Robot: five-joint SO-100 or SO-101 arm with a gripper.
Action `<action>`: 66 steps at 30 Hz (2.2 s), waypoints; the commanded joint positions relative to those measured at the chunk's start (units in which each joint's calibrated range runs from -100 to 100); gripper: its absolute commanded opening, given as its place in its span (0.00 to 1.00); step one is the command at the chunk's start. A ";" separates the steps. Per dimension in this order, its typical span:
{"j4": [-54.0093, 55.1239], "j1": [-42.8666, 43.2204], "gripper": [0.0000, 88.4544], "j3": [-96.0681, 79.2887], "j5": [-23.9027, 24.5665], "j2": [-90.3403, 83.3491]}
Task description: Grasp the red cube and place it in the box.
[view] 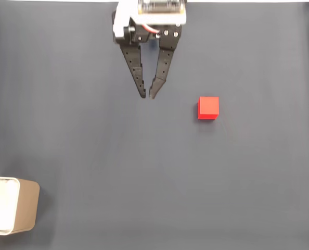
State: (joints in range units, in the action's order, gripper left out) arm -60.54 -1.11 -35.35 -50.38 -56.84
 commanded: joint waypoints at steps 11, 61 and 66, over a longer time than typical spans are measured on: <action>-7.25 2.04 0.00 2.60 0.05 5.02; -4.62 19.37 0.14 -8.53 -5.27 5.89; -2.16 19.37 0.19 -10.18 -5.37 6.75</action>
State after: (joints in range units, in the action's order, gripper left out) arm -64.92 17.80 -45.39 -55.26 -50.41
